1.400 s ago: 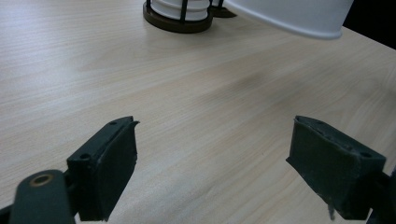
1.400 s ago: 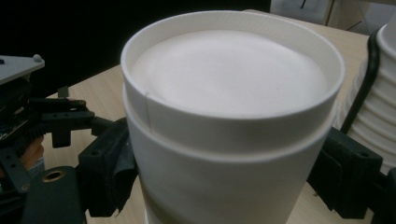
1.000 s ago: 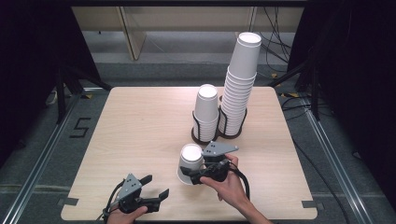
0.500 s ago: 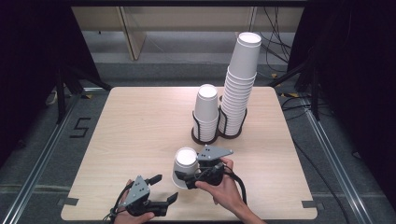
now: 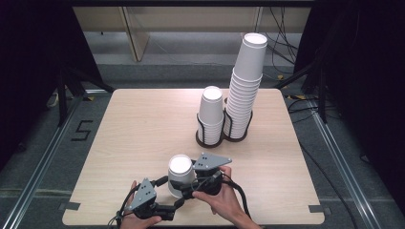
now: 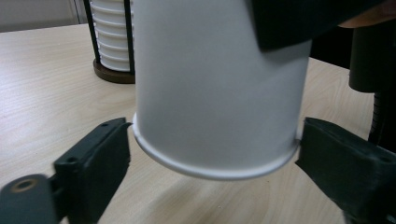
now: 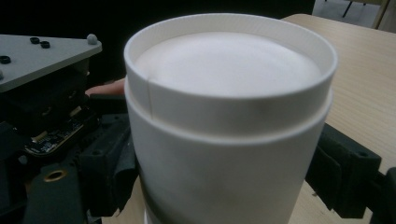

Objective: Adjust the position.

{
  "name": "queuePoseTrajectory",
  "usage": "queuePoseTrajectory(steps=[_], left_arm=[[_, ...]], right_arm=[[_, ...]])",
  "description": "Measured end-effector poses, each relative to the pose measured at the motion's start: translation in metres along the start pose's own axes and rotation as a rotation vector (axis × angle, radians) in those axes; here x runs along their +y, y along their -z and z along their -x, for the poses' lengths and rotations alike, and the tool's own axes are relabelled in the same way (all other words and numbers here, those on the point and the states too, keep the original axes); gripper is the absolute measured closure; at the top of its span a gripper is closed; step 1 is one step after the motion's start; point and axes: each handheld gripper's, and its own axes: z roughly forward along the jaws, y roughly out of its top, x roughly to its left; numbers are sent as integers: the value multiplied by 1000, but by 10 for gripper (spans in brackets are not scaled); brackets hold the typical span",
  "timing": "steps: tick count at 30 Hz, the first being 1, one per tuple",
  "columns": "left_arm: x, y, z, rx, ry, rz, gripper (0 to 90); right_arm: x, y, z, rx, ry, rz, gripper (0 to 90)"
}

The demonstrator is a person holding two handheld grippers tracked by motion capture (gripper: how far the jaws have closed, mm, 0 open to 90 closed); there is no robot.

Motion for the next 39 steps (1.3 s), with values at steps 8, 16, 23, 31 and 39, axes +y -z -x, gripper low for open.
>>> queuePoseTrajectory(steps=[8,16,23,31,39], left_arm=[[2,-1,-1,3,7,5,0],[1,-6,3,-18,8,3,17],[2,-5,2,-22,21,9,9],[1,-8,0,-43,48,23,12],[1,-6,1,-27,24,1,29]], right_arm=[[1,-1,-2,12,11,13,198],[2,-2,-6,45,-8,20,199],[1,-5,-6,82,1,52,199],[0,-5,-11,95,-7,46,199],[0,-6,-9,105,-15,44,193]])
